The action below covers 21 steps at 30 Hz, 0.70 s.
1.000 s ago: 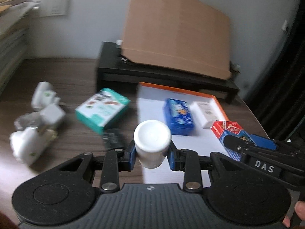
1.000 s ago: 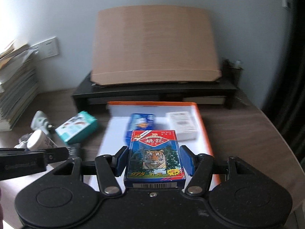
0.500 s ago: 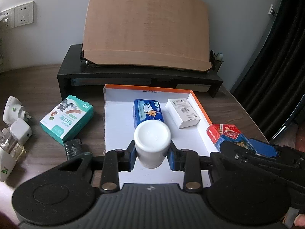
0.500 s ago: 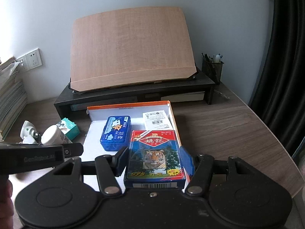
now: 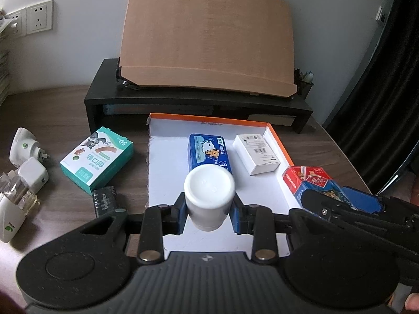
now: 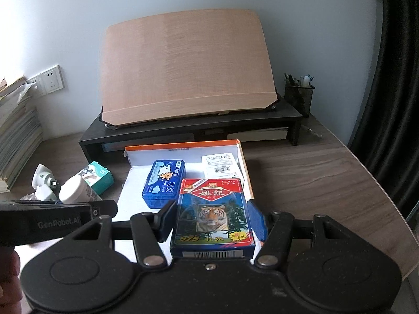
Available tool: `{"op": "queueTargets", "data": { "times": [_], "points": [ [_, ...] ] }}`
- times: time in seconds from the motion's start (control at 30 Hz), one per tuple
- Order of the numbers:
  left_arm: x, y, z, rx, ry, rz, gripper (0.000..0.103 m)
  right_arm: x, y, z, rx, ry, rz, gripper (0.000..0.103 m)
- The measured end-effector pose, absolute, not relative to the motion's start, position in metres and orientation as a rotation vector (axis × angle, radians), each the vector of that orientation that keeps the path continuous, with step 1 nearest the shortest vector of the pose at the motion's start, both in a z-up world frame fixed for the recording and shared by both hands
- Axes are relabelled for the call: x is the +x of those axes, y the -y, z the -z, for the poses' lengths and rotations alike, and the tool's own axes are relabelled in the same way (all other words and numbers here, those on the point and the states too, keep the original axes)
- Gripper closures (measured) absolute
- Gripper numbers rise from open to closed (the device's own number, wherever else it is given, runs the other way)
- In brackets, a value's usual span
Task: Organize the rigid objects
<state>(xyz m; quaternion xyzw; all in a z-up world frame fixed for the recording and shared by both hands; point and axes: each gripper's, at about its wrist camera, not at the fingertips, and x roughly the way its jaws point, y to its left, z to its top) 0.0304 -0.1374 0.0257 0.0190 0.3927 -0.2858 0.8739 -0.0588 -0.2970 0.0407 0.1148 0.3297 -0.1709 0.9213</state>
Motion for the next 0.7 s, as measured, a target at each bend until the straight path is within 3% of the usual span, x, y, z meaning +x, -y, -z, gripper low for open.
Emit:
{"op": "queueTargets", "data": {
  "times": [0.7],
  "points": [
    [0.0268,0.1364,-0.0255,0.038,-0.817,0.591,0.070,-0.0588,0.2967,-0.0416,0.232,-0.680,0.343,0.032]
  ]
}}
